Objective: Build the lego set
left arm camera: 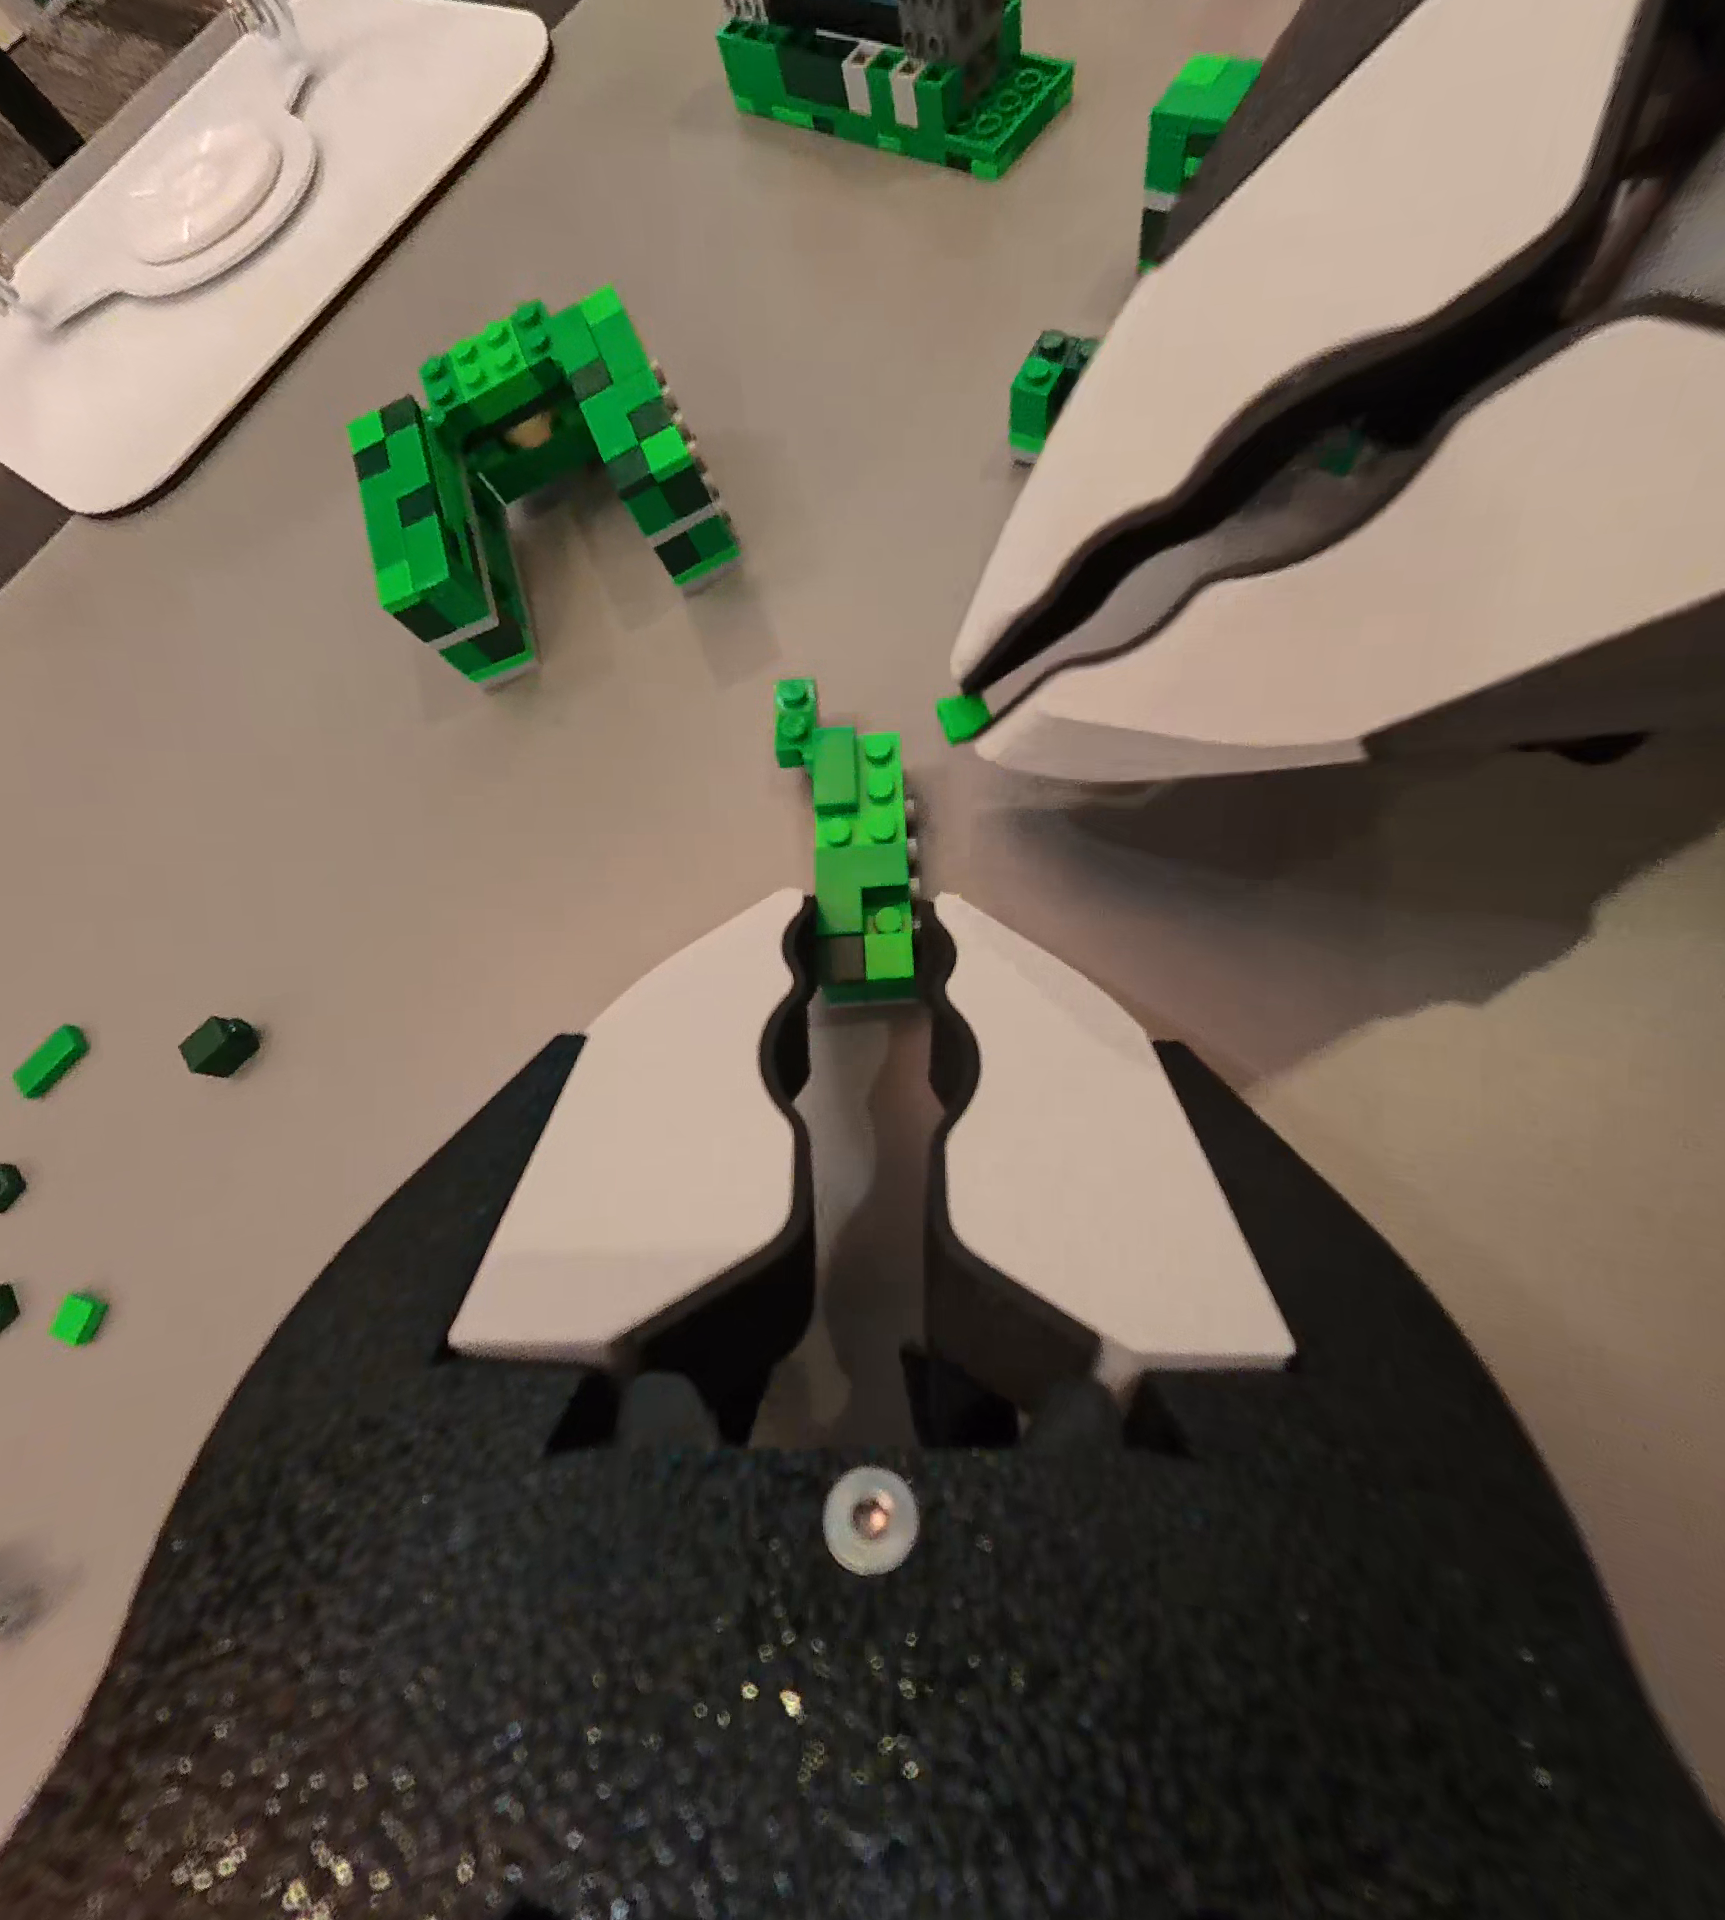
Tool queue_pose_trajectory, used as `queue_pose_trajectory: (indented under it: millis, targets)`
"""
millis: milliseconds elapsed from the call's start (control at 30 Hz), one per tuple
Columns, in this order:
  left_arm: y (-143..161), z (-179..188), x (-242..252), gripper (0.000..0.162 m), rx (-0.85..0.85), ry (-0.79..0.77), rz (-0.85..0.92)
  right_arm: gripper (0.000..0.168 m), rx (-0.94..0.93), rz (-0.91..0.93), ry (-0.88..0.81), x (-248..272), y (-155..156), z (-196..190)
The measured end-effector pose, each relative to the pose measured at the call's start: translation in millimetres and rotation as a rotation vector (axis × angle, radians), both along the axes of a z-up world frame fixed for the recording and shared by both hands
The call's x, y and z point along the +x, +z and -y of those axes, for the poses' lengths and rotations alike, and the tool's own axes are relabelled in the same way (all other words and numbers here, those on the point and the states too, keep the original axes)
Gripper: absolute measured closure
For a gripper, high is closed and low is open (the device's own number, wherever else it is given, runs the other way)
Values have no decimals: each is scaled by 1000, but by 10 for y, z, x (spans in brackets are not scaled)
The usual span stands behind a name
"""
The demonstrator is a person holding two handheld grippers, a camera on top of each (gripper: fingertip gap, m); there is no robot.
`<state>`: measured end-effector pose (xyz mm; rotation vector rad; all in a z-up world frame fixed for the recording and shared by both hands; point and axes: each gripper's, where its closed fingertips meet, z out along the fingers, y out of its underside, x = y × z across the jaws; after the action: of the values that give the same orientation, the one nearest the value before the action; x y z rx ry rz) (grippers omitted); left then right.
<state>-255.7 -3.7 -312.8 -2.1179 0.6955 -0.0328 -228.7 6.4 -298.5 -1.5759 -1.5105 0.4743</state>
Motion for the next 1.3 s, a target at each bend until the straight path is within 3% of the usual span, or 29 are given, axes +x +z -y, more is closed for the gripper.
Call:
queue_pose_trajectory:
  millis: [233,1300]
  targets:
    - [0,-16,-26,144,3,20,-3,161,-158,-46,-82,-86,6,-70]
    - [-8,-19,-26,144,-11,19,13,155,-189,-14,-97,-154,-51,-92]
